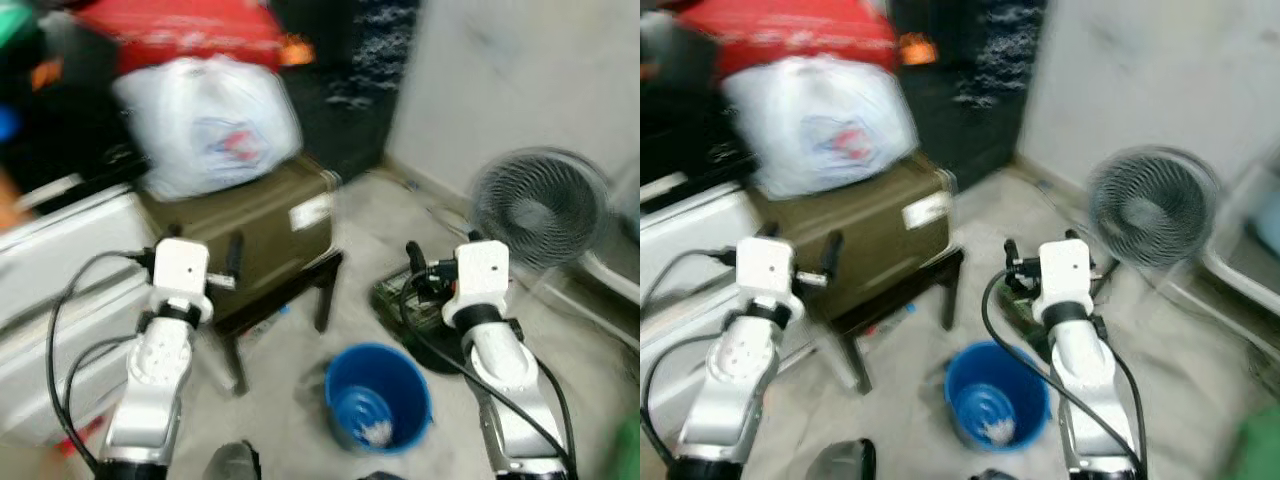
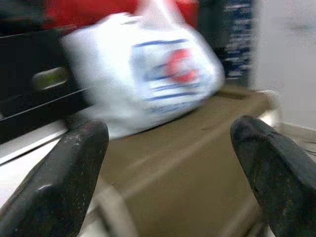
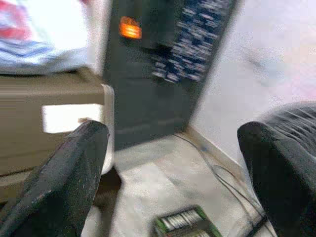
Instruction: Clean up the room
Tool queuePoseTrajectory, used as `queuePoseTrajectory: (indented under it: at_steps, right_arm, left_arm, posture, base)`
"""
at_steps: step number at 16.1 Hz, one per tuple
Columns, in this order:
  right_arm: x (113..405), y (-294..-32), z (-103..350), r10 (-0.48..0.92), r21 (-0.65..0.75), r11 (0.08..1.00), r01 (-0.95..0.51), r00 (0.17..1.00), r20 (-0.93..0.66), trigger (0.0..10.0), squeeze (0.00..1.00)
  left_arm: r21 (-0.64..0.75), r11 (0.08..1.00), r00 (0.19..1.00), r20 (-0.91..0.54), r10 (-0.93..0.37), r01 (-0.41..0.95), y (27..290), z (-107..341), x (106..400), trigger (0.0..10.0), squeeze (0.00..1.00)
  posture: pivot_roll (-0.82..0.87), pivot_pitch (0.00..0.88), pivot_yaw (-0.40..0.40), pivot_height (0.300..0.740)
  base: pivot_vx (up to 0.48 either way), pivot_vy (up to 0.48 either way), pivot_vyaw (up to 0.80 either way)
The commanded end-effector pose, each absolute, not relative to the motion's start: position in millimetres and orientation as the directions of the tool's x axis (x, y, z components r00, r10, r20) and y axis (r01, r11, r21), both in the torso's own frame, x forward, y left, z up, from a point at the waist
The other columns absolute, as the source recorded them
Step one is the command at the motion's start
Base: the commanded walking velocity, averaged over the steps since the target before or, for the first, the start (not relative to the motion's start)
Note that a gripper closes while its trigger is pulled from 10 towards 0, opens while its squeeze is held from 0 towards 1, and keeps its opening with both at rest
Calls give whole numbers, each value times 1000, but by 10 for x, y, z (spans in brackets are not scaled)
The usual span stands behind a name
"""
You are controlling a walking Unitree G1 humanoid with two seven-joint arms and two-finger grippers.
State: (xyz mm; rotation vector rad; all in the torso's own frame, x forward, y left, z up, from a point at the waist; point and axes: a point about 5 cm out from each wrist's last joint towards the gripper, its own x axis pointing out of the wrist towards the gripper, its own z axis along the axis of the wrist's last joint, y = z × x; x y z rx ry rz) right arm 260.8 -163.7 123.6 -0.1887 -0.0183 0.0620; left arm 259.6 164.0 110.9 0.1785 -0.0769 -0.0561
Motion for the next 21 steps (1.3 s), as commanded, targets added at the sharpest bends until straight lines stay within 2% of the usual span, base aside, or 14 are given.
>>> queuePoseTrajectory:
  at_steps: [1, 12, 16, 21]
  right_arm:
    - [2630, -1644, 1245, 62, -169, 984, -59, 998, 9, 10000, 0]
    - [2661, -1685, 1233, 50, -162, 986, -48, 999, 7, 10000, 0]
    - [2675, -1686, 1232, 45, -162, 986, -44, 999, 7, 10000, 0]
    - [2693, -1662, 1236, 61, -188, 981, -58, 998, 11, 10000, 0]
  left_arm:
    - [192, 980, 995, 68, -68, 54, 1640, 1108, 2608, 10000, 0]
    - [168, 982, 995, 37, -89, 82, 1603, 1063, 2539, 10000, 0]
    - [167, 982, 995, 39, -94, 87, 1598, 1069, 2538, 10000, 0]
    - [167, 982, 994, 37, -99, 91, 1583, 1067, 2545, 10000, 0]
  posture:
    - [-41, 0, -47, 740]
    - [-34, 0, -40, 740]
    - [-33, 0, -39, 740]
    - [-33, 0, -44, 740]
  base:
    - [0, 0, 800]
    - [0, 0, 800]
    - [0, 0, 141]
    - [0, 0, 800]
